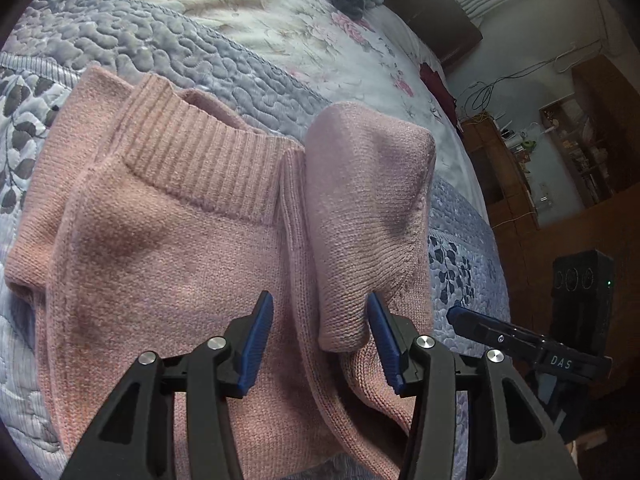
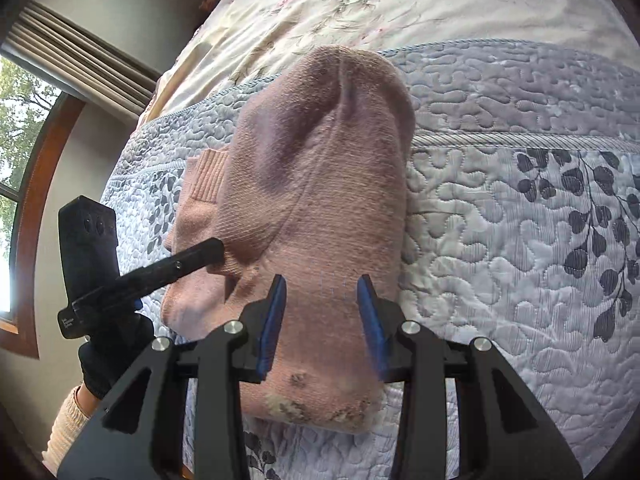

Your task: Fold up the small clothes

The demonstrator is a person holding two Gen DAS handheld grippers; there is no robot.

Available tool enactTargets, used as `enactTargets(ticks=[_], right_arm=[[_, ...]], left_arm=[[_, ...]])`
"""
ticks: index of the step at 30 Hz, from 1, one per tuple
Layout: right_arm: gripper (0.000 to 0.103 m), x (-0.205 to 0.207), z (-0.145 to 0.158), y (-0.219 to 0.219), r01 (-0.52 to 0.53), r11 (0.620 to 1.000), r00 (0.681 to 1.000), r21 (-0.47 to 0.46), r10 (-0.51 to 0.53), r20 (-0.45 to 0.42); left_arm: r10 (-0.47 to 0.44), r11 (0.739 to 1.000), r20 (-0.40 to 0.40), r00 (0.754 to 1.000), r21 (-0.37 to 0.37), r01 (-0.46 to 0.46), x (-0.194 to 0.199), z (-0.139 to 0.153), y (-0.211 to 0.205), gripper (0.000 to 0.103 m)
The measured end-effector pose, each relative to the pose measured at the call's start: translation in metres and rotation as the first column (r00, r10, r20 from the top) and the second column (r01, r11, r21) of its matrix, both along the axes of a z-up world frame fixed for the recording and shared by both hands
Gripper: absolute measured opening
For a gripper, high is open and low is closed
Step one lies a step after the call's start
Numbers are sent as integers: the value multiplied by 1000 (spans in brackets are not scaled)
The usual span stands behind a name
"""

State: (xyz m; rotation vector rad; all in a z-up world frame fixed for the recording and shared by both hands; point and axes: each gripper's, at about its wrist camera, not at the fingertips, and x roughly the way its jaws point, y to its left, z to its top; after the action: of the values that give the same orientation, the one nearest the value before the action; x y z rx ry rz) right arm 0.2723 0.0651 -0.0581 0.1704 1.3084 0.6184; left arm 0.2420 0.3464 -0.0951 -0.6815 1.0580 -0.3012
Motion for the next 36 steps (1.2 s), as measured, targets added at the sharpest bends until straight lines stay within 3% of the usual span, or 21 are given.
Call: enactTargets(ticks=[13,16,18,22,26,32,36], right_arm=[[37,-5,-40,-34,36,999,998,16,-35,-53],[37,-7,-43,-44,35,999,998,13,-34,-59],[37,-9,-43,-47,36,999,998,10,-35,-59],[37,-14,-40,-55,46,999,997,16,-45,-62],[37,-20,-26,-63,49,999,998,23,-48,-50],[37,-25,-8,-53,29,998,999,49,-28,-25],[37,-33,-3,-33,-11,998,1000,66,12,-18]], left_arm=[[10,1000,-27,1000,-14,-11,19,-10,-27,50],[17,1000,-31,999,-15,-18,21,-9,-32,39],[21,1000,-21,1000,-6,-21,21,-7,-34,26],[37,999,49,998,23,-39,14,13,-35,18],[75,997,121,990,-19,-73,1,47,-15,15],[98,994,180,979,38,-106,-15,84,34,15],[135,985,187,973,84,-153,-26,91,77,15]])
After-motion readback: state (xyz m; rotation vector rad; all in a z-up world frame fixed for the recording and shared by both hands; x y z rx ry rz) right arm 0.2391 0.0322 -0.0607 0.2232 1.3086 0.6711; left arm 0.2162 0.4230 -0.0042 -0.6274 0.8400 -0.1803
